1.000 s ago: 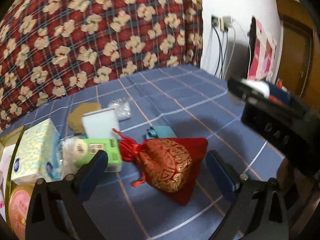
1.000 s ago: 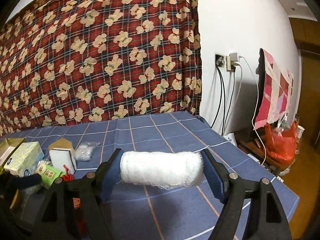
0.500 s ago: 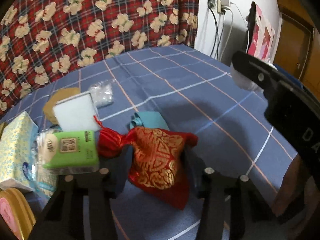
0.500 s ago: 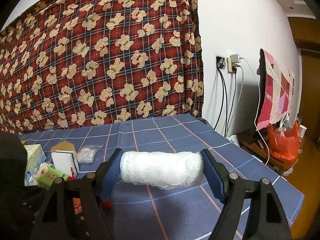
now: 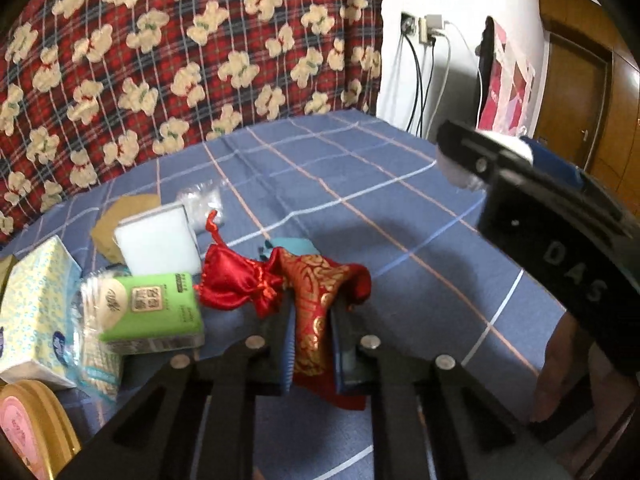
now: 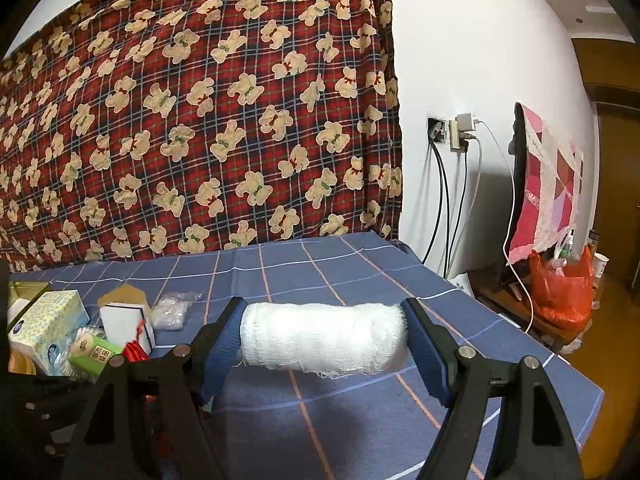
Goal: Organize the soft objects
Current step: 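Lift the red-gold pouch with left tool while right tool holds the cotton roll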
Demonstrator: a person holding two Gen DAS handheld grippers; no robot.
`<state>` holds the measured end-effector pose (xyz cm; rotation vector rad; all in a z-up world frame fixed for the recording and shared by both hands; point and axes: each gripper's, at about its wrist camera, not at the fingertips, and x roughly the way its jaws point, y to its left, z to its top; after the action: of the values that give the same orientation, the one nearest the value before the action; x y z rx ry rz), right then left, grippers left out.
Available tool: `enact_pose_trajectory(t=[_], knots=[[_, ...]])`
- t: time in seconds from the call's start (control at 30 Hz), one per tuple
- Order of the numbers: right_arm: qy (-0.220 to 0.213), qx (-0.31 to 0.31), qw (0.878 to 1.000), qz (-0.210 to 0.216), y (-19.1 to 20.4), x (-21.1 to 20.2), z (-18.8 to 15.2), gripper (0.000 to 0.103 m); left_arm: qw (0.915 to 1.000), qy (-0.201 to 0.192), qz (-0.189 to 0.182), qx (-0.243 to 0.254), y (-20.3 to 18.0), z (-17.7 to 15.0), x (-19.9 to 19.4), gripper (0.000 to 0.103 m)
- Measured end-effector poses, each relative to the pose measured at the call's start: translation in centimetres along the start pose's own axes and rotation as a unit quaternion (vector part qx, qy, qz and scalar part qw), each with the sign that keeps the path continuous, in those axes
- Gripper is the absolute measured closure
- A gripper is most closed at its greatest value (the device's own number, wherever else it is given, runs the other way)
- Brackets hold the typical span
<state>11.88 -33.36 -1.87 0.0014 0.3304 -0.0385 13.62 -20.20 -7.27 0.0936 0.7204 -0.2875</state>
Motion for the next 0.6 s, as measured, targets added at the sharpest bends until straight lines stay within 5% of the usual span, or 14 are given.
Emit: enact_pose_trajectory(t=[0.6], knots=[[0.002,0.002,1.000,0.011,1.6,1.0,0.1,0.024,0.9953,-0.078,0.051,-0.026,3.1,-0.3,-3.2,0.091]])
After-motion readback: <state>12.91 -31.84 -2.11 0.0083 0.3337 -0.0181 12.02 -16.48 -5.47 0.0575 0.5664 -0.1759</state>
